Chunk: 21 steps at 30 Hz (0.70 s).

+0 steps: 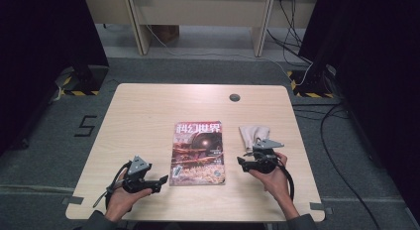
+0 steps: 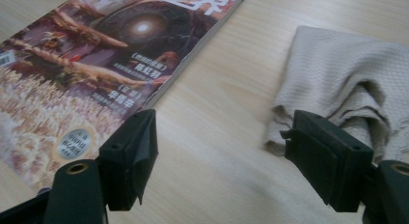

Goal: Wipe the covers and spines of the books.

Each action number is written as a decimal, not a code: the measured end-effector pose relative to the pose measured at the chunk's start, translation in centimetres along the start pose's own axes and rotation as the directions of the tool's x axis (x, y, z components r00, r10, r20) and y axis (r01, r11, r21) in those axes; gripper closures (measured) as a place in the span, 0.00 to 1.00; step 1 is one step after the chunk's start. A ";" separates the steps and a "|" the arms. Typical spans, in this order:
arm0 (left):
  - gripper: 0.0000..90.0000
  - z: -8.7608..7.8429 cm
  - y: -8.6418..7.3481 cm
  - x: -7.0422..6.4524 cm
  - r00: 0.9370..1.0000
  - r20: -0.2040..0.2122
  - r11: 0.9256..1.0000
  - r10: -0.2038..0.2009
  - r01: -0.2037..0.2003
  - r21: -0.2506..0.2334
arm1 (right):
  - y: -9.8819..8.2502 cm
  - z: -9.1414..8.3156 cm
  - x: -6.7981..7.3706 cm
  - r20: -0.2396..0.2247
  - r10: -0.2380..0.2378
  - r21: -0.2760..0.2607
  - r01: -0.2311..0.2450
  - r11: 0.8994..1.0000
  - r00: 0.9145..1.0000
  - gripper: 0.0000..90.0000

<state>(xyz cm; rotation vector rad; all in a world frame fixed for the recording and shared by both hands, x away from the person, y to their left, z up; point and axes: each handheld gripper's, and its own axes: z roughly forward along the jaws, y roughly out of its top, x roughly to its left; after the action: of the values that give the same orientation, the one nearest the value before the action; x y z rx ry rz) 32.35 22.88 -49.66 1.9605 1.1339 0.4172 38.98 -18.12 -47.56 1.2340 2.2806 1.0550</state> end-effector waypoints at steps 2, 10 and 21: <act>0.22 0.0 0.0 0.0 1.000 0.000 1.000 -0.001 0.001 0.001 | -0.1 0.0 0.3 -0.013 -0.009 0.002 0.009 1.000 1.000 0.29; 0.22 -0.1 -0.1 -0.2 1.000 0.002 1.000 0.006 -0.006 -0.001 | -0.6 0.0 1.6 -0.042 -0.036 0.021 0.037 0.999 0.998 0.29; 0.22 -0.2 -0.2 -0.2 1.000 0.005 1.000 0.012 -0.012 0.003 | -2.3 -0.5 2.9 -0.071 -0.057 0.045 0.060 0.997 0.996 0.27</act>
<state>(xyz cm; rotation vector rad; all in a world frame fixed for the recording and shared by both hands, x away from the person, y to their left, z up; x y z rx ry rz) 32.06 22.86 -49.69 1.9710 1.1213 0.4170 35.76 -16.72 -48.81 1.1580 2.3917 1.0452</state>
